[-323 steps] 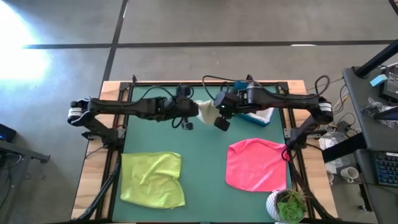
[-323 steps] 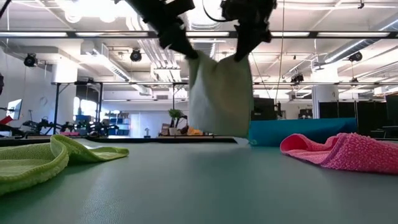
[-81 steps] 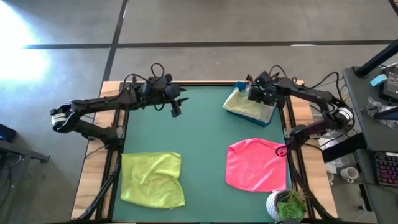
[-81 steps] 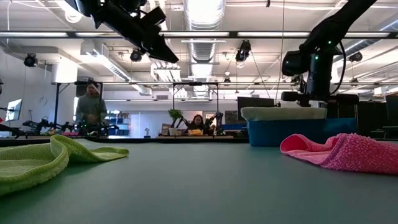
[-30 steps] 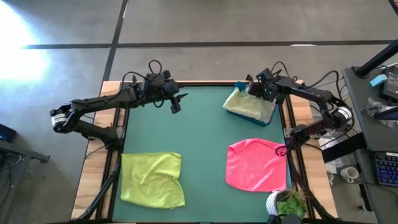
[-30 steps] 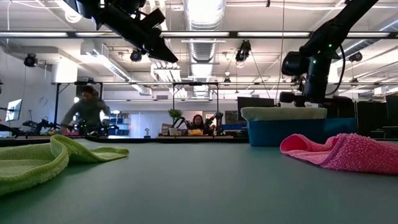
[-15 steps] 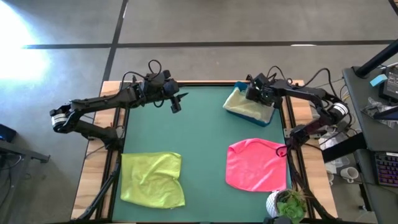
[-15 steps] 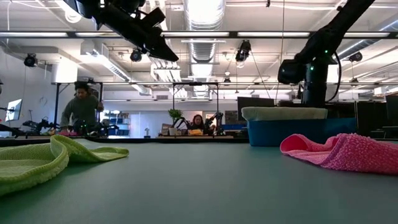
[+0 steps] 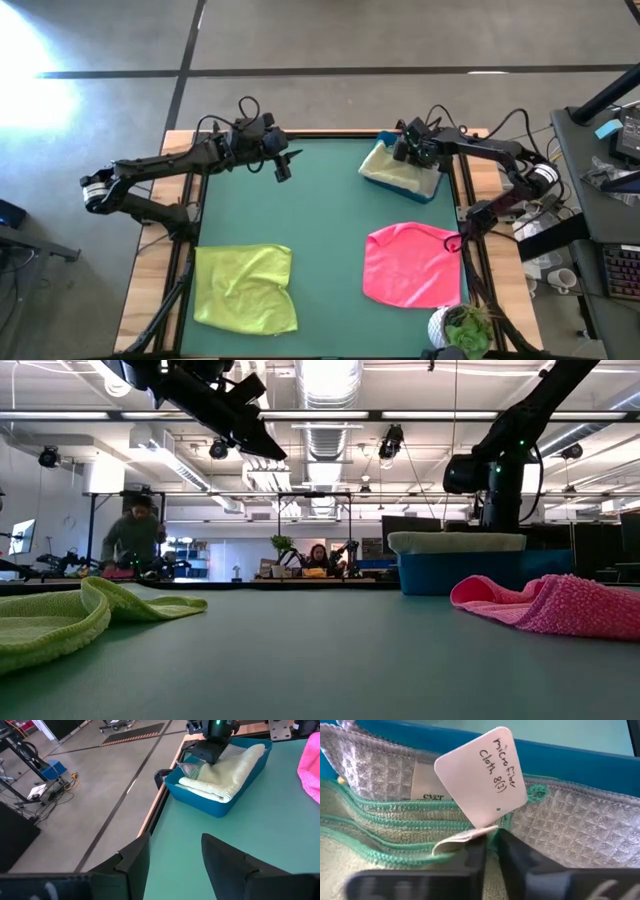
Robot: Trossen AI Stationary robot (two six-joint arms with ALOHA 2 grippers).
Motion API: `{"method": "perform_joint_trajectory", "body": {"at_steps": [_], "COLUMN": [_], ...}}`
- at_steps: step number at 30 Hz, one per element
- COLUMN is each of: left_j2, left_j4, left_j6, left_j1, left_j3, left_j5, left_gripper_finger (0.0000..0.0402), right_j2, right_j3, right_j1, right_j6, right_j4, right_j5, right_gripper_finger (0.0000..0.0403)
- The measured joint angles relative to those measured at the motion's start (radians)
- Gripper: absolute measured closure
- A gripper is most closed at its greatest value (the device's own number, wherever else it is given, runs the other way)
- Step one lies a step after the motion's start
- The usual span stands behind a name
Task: Fold microfiber towels
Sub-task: Put the folded light green microfiber cloth into the blue bin
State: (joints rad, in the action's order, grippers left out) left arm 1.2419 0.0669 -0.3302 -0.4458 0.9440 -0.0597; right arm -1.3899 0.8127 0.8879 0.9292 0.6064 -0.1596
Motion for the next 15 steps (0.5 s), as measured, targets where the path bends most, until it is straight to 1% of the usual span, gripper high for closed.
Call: {"method": "perform_joint_trajectory", "body": {"at_steps": [2, 6, 11, 15], "left_j2": [0.000, 0.000, 0.000, 0.000], "left_j4": [0.000, 0.000, -0.001, -0.001], "left_j6": [0.000, 0.000, 0.000, 0.000], "left_j1": [0.000, 0.000, 0.000, 0.000], "left_j3": [0.000, 0.000, -0.001, -0.001], "left_j5": [0.000, 0.000, 0.000, 0.000], "left_gripper_finger": [0.0240, 0.0240, 0.0240, 0.0240], "right_j2": [0.000, 0.004, 0.053, 0.108], "right_j3": [0.000, 0.000, 0.004, 0.024], "right_j1": [0.000, 0.000, 0.000, 0.000], "right_j6": [-0.004, -0.016, -0.039, -0.057], "right_j4": [-0.010, -0.013, -0.010, 0.041], "right_j5": [0.000, 0.000, -0.003, -0.075], "right_gripper_finger": [0.0386, 0.0393, 0.0394, 0.0394]}}
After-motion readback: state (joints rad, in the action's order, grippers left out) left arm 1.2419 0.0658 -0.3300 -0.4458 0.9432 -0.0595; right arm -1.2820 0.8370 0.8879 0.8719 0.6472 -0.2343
